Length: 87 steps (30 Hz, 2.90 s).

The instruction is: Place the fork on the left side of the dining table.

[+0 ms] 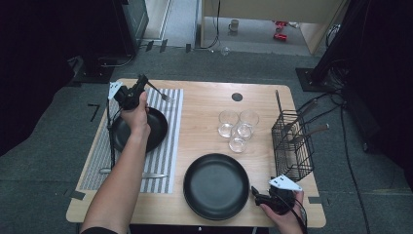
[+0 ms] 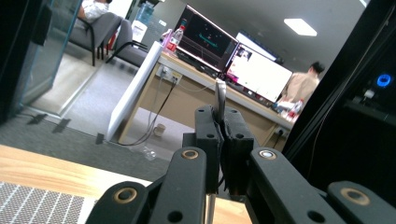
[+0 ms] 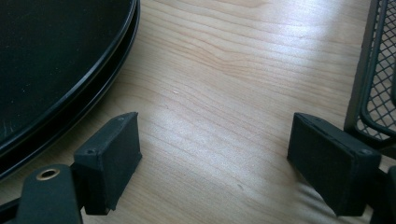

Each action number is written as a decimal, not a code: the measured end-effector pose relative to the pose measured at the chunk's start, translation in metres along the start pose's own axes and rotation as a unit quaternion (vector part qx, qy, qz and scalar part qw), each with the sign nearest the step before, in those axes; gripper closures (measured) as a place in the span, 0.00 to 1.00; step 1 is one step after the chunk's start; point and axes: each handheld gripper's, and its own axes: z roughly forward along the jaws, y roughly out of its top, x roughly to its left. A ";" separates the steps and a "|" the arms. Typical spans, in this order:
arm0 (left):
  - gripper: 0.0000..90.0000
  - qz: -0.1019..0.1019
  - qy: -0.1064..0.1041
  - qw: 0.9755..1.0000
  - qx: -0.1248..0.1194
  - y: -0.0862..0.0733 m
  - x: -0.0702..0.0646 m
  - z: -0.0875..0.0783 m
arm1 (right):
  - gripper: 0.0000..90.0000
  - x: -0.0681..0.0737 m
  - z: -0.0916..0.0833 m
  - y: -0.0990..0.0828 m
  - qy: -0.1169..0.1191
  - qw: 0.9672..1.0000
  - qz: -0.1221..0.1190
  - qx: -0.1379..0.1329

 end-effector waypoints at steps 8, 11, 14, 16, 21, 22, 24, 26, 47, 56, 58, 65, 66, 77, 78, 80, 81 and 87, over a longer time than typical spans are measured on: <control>0.98 -0.044 0.003 0.999 -0.005 -0.008 0.020 0.008 | 0.18 0.000 0.000 0.000 0.000 1.000 0.000 0.000; 0.98 -0.045 0.007 0.999 0.005 -0.013 0.023 0.011 | 0.18 0.000 0.000 0.000 0.000 1.000 0.000 0.000; 0.98 -0.054 0.010 0.998 0.006 -0.018 0.029 0.013 | 0.18 0.000 0.000 0.000 0.000 1.000 0.000 0.000; 0.98 -0.061 0.012 0.998 0.003 -0.020 0.032 0.014 | 0.18 0.000 0.000 0.000 0.000 1.000 0.000 0.000; 0.98 -0.074 0.010 0.997 -0.002 -0.022 0.037 0.018 | 0.18 0.000 0.000 0.000 0.000 1.000 0.000 0.000; 0.98 -0.069 0.013 0.998 0.000 -0.023 0.039 0.019 | 0.18 0.000 0.000 0.000 0.000 1.000 0.000 0.000; 0.98 -0.065 0.018 0.998 0.005 -0.024 0.041 0.019 | 0.18 0.000 0.000 0.000 0.000 1.000 0.000 0.000; 0.98 -0.065 0.020 0.998 0.012 -0.026 0.046 0.019 | 0.18 0.000 0.000 0.000 0.000 1.000 0.000 0.000; 0.83 -0.007 0.092 0.991 0.094 -0.027 0.072 0.011 | 0.18 0.000 0.000 0.000 -0.001 1.000 0.003 0.000; 0.75 -0.027 0.117 0.987 0.110 -0.026 0.082 0.012 | 0.18 0.000 0.000 0.001 0.000 1.000 0.005 0.001; 0.73 -0.039 0.123 0.985 0.112 -0.025 0.084 0.012 | 0.19 0.000 0.001 0.001 0.001 1.000 0.006 0.000; 0.66 -0.045 0.149 0.979 0.129 -0.024 0.087 0.016 | 0.19 -0.001 0.001 0.001 0.001 1.000 0.006 0.000; 0.66 -0.047 0.150 0.979 0.129 -0.023 0.087 0.016 | 0.19 -0.001 0.001 0.001 0.001 1.000 0.006 0.000; 0.58 -0.020 0.167 0.975 0.147 -0.020 0.087 0.020 | 0.19 -0.001 0.001 0.001 0.000 1.000 0.005 0.000; 0.57 -0.017 0.171 0.974 0.147 -0.020 0.087 0.020 | 0.19 -0.001 0.001 0.001 0.000 1.000 0.005 0.000; 0.56 -0.018 0.171 0.974 0.148 -0.019 0.088 0.019 | 0.19 -0.001 0.001 0.001 0.000 1.000 0.005 0.000; 0.55 -0.018 0.173 0.973 0.151 -0.019 0.088 0.019 | 0.19 -0.001 0.001 0.001 0.000 1.000 0.005 0.000; 0.54 -0.018 0.174 0.974 0.143 -0.017 0.090 0.019 | 0.19 -0.001 0.001 0.001 0.000 1.000 0.005 0.000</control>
